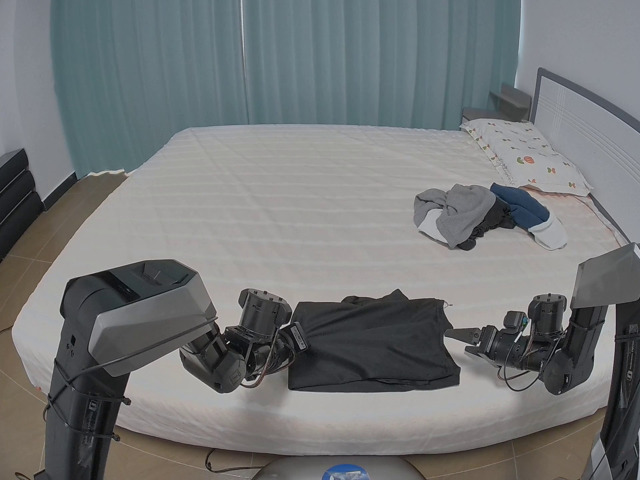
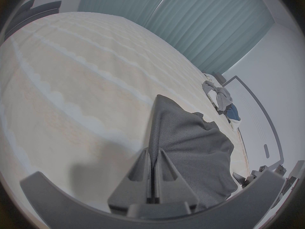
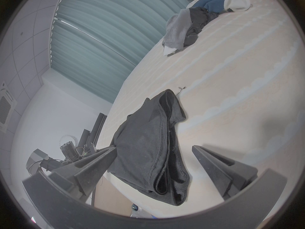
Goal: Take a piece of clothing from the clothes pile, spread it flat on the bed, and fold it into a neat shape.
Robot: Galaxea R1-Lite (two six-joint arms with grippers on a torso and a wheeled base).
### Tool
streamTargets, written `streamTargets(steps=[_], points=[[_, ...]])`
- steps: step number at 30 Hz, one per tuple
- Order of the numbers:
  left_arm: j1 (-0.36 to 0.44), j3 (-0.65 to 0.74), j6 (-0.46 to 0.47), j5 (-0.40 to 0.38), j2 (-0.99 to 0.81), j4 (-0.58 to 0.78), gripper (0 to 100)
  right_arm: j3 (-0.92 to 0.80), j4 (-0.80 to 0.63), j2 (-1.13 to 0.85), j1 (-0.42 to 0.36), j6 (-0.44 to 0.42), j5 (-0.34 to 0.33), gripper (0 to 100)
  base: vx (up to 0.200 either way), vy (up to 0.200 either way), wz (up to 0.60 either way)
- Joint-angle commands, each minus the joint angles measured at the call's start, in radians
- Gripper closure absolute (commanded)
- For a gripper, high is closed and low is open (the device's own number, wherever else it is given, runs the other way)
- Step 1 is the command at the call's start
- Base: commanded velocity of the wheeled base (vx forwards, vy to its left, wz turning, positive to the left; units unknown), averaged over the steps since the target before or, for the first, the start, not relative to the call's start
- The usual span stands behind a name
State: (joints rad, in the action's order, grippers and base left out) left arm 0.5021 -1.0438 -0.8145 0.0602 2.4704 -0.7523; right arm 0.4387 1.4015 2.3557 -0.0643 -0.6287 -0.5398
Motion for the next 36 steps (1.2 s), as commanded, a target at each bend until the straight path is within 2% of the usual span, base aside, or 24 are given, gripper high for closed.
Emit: streamTargets(steps=[1,11,36], points=[[-0.001,0.004,0.000,0.001,-0.002,0.001,100,0.000,0.001,0.000,0.000,-0.002,0.000,0,0.000,0.200,0.00],[-0.001,0.005,0.000,0.026,0.002,0.002,100,0.000,0.001,0.002,0.003,0.000,0.000,0,0.000,0.200,0.00],[-0.001,0.034,0.000,0.027,-0.025,0.013,100,0.000,0.001,0.007,0.003,0.000,0.000,0,0.000,0.200,0.00]])
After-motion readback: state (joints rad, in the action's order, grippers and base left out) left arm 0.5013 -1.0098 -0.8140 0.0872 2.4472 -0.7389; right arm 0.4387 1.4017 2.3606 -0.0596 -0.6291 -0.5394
